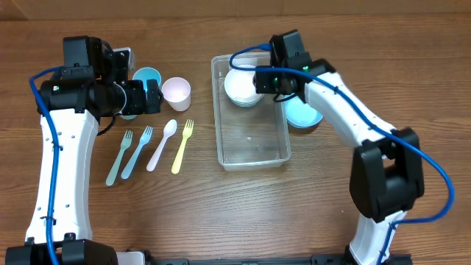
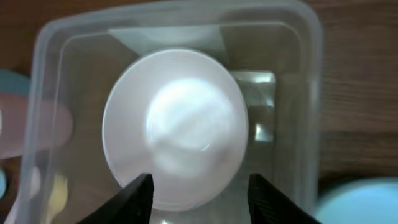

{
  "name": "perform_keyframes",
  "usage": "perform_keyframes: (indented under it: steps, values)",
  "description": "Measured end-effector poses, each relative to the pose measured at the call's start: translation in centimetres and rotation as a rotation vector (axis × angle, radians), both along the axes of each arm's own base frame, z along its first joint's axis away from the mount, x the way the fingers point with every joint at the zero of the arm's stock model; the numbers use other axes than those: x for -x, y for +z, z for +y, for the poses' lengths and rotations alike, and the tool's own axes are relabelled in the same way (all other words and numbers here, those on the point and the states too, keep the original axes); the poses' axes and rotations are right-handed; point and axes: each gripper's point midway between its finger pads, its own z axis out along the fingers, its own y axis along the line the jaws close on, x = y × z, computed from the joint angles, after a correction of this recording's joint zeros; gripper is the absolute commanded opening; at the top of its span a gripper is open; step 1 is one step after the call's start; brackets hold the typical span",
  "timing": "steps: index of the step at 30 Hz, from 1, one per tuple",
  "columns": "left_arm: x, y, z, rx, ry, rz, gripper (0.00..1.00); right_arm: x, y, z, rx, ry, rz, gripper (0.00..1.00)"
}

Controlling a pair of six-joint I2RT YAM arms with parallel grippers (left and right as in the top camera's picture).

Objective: Pack container
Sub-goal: 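Carry the white bowl and stack it into the green bowl, then grasp the blue bowl rim with the right gripper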

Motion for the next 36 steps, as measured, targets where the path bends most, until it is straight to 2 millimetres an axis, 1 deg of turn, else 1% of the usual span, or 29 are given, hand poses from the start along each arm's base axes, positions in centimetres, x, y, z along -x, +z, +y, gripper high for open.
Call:
perform_keyframes:
  steps: [2, 4, 5, 6, 7, 8, 9, 10, 12, 14, 16, 18, 19, 20, 23, 24, 29, 30, 31, 33, 34, 35, 36]
  values:
    - [0.0, 0.0, 0.0, 0.000, 0.000, 0.000, 1.00, 1.0, 3.4, -1.6, 0.020, -0.028, 0.005, 0.53]
    - [0.0, 0.0, 0.0, 0.000, 0.000, 0.000, 1.00, 1.8, 7.3, -4.3, 0.039, -0.088, -0.020, 0.54]
    - [0.0, 0.0, 0.0, 0.000, 0.000, 0.000, 1.00, 2.2, 9.9, -6.7, 0.044, -0.149, -0.049, 0.54]
    - [0.0, 0.0, 0.0, 0.000, 0.000, 0.000, 1.00, 2.8, 12.1, -9.5, 0.050, -0.218, -0.072, 0.54]
    - [0.0, 0.0, 0.0, 0.000, 0.000, 0.000, 1.00, 3.0, 13.3, -11.8, 0.056, -0.275, -0.083, 0.54]
    - [0.0, 0.0, 0.0, 0.000, 0.000, 0.000, 1.00, 3.3, 13.8, -13.8, 0.062, -0.323, -0.080, 0.54]
    - [0.0, 0.0, 0.0, 0.000, 0.000, 0.000, 1.00, 3.4, 13.8, -15.4, 0.071, -0.366, -0.074, 0.54]
    - [0.0, 0.0, 0.0, 0.000, 0.000, 0.000, 1.00, 3.4, 11.9, -18.3, 0.095, -0.447, -0.018, 0.54]
    - [0.0, 0.0, 0.0, 0.000, 0.000, 0.000, 1.00, 3.2, 8.4, -19.0, 0.109, -0.470, 0.054, 0.53]
    - [0.0, 0.0, 0.0, 0.000, 0.000, 0.000, 1.00, 3.2, 3.8, -19.1, 0.123, -0.481, 0.146, 0.53]
    - [0.0, 0.0, 0.0, 0.000, 0.000, 0.000, 1.00, 3.7, -0.7, -18.8, 0.128, -0.473, 0.233, 0.53]
    - [0.0, 0.0, 0.0, 0.000, 0.000, 0.000, 1.00, 4.8, -4.3, -18.1, 0.121, -0.458, 0.309, 0.51]
    - [0.0, 0.0, 0.0, 0.000, 0.000, 0.000, 1.00, 5.3, -5.4, -17.7, 0.121, -0.448, 0.333, 0.51]
    - [0.0, 0.0, 0.0, 0.000, 0.000, 0.000, 1.00, 5.7, -6.4, -17.1, 0.120, -0.438, 0.350, 0.48]
    - [0.0, 0.0, 0.0, 0.000, 0.000, 0.000, 1.00, 5.8, -7.5, -16.0, 0.111, -0.417, 0.344, 0.36]
    - [0.0, 0.0, 0.0, 0.000, 0.000, 0.000, 1.00, 5.8, -7.7, -15.8, 0.106, -0.413, 0.340, 0.36]
    - [0.0, 0.0, 0.0, 0.000, 0.000, 0.000, 1.00, 5.9, -8.1, -15.9, 0.102, -0.434, 0.343, 0.36]
    - [0.0, 0.0, 0.0, 0.000, 0.000, 0.000, 1.00, 5.9, -8.2, -15.9, 0.101, -0.435, 0.339, 0.34]
    - [0.0, 0.0, 0.0, 0.000, 0.000, 0.000, 1.00, 5.8, -8.3, -15.9, 0.100, -0.437, 0.336, 0.27]
    - [0.0, 0.0, 0.0, 0.000, 0.000, 0.000, 1.00, 5.9, -8.8, -16.0, 0.101, -0.449, 0.334, 0.20]
    - [0.0, 0.0, 0.0, 0.000, 0.000, 0.000, 1.00, 6.0, -8.9, -16.1, 0.105, -0.451, 0.332, 0.10]
    - [0.0, 0.0, 0.0, 0.000, 0.000, 0.000, 1.00, 5.9, -9.0, -16.1, 0.104, -0.458, 0.328, 0.04]
    - [0.0, 0.0, 0.0, 0.000, 0.000, 0.000, 1.00, 5.9, -9.1, -16.2, 0.102, -0.467, 0.327, 0.04]
